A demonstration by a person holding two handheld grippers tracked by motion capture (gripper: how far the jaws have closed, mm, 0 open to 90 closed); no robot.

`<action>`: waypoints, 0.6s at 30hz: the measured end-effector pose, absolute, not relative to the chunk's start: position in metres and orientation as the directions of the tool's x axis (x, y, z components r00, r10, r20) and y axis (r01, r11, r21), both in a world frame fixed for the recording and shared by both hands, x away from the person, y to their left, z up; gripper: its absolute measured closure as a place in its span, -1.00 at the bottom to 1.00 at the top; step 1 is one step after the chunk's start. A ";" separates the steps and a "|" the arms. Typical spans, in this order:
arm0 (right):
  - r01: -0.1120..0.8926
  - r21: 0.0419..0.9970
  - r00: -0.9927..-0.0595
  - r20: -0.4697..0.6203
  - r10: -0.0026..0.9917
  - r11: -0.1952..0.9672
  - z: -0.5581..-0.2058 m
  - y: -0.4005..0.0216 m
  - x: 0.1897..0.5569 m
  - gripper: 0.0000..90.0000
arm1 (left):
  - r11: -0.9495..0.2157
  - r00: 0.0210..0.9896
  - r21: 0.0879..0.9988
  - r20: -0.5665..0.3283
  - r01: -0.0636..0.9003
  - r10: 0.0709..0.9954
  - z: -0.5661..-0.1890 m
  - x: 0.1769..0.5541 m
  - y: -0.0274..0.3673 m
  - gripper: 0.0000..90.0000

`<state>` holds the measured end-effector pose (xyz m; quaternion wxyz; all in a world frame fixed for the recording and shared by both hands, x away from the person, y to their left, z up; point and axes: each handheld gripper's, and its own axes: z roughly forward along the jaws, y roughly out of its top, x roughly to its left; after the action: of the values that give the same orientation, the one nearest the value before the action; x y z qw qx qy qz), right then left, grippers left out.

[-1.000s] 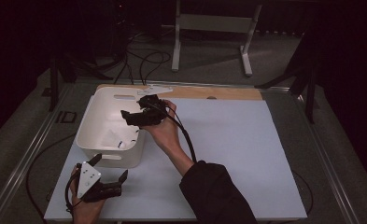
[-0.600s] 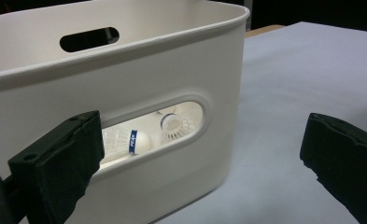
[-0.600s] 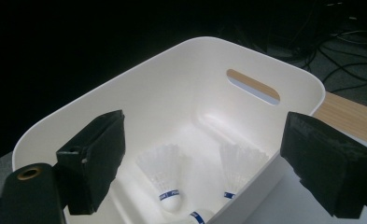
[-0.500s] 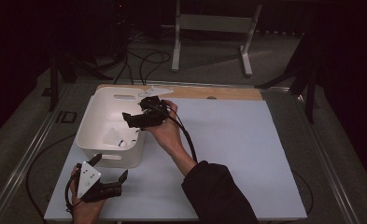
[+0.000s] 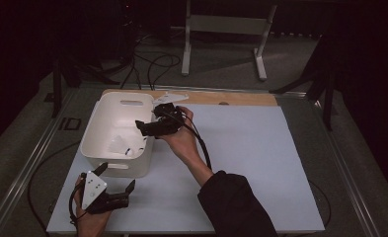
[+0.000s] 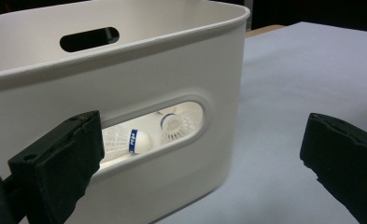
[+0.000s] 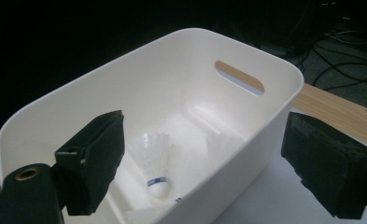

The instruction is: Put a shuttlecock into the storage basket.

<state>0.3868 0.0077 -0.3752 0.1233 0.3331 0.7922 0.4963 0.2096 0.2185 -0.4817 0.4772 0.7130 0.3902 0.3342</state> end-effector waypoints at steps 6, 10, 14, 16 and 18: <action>0.406 0.864 -0.746 0.126 0.654 0.297 -0.378 -0.002 0.385 -0.71 | -0.240 0.472 0.941 0.104 0.238 0.875 -0.482 0.210 0.218 -1.00; 0.409 0.865 -0.740 0.128 0.660 0.291 -0.379 -0.009 0.386 -0.72 | -0.240 0.471 0.941 0.104 0.239 0.876 -0.482 0.210 0.218 -1.00; 0.403 0.867 -0.736 0.117 0.666 0.293 -0.379 -0.016 0.385 -0.73 | -0.239 0.471 0.941 0.103 0.239 0.876 -0.482 0.210 0.218 -1.00; 0.404 0.868 -0.733 0.117 0.670 0.291 -0.379 -0.020 0.384 -0.73 | -0.239 0.472 0.941 0.103 0.238 0.876 -0.482 0.210 0.218 -1.00; 0.401 0.868 -0.731 0.112 0.673 0.291 -0.380 -0.024 0.384 -0.74 | -0.238 0.471 0.941 0.102 0.239 0.876 -0.482 0.210 0.218 -1.00</action>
<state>0.3836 -0.0242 -0.3797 0.1390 0.3393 0.7914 0.4891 0.2098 0.2185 -0.4818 0.4774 0.7125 0.3912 0.3338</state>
